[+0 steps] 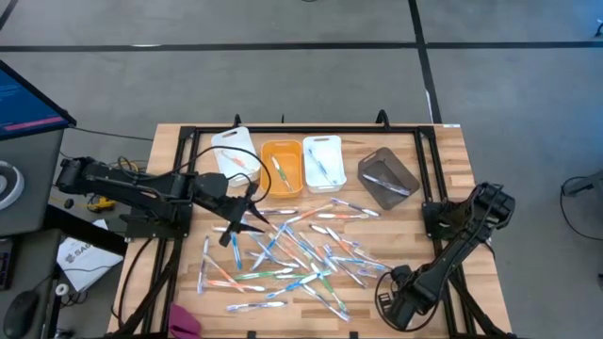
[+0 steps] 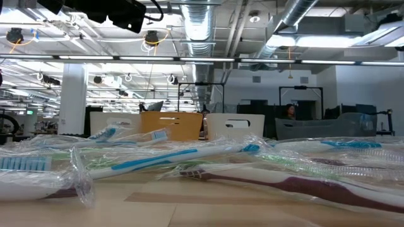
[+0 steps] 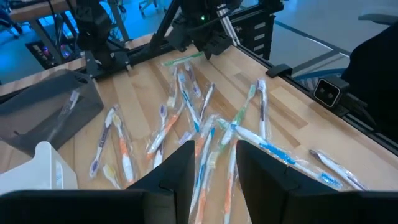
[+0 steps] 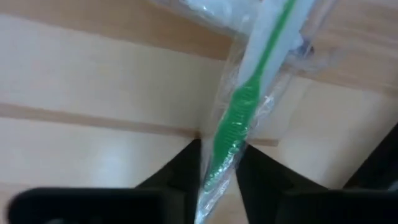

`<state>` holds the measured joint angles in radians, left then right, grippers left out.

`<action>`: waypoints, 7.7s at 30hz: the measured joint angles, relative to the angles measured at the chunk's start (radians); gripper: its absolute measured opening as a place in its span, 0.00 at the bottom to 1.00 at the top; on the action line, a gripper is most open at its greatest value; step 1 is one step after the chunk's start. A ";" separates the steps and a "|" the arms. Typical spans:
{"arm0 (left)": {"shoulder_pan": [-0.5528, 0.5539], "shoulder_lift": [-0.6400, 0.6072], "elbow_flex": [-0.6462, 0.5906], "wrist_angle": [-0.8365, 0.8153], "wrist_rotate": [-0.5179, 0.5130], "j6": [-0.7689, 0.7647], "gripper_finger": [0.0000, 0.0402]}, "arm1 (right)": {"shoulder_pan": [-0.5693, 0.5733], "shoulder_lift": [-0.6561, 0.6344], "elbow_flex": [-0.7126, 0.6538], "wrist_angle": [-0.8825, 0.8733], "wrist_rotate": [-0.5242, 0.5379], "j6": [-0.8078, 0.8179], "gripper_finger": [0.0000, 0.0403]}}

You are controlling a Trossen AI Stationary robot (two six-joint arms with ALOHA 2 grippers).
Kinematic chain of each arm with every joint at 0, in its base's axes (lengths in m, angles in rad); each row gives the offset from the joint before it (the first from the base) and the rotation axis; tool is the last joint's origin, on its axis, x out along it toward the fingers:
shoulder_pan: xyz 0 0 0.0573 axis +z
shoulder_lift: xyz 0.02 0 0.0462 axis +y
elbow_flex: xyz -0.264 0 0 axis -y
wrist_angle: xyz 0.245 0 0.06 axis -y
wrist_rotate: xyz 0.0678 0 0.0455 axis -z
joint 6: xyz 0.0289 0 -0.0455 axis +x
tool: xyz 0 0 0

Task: Pick & Place Toothbrushes
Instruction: Put the white green toothbrush into the yellow bin

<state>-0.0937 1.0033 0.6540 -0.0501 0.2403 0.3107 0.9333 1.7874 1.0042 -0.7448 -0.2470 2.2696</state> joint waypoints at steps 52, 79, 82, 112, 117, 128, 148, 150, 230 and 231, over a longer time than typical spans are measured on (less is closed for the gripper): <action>0.022 -0.200 0.000 0.153 0.000 -0.133 0.28 | -0.093 0.000 0.414 -0.826 0.919 -0.683 0.04; -0.064 0.031 0.000 0.162 0.000 -0.422 0.28 | -0.402 0.000 0.414 -0.325 1.216 -1.753 0.05; -0.080 0.037 0.000 0.163 0.000 -0.420 0.28 | -0.421 0.000 0.414 -0.148 1.188 -1.943 0.04; -0.091 0.297 -0.114 0.765 -0.136 -0.045 0.46 | -0.457 0.000 0.414 0.364 0.992 -2.297 0.05; -0.093 0.296 -0.114 0.785 -0.135 -0.059 0.59 | -0.465 0.000 0.414 0.364 0.954 -2.295 0.04; -0.116 0.296 -0.114 0.820 -0.170 -0.068 0.68 | -0.523 0.000 0.414 0.365 0.919 -2.295 0.04; -0.116 0.296 -0.114 0.830 -0.199 -0.090 0.67 | -0.607 0.000 0.414 0.379 0.758 -2.306 0.09; -0.116 0.296 -0.114 0.830 -0.199 -0.102 0.64 | -0.608 0.000 0.414 0.380 0.746 -2.306 0.07; 0.479 0.559 0.762 -0.643 -0.127 -0.124 0.04 | -0.350 -0.035 0.414 -0.417 1.170 -1.195 0.17; 0.488 0.574 0.770 -0.646 -0.127 -0.124 0.04 | -0.350 -0.035 0.414 -0.416 1.170 -1.195 0.17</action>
<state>0.3946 1.5773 1.4238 -0.6960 0.1135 0.1867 0.5831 1.7519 1.4181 -1.1605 0.9231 1.0748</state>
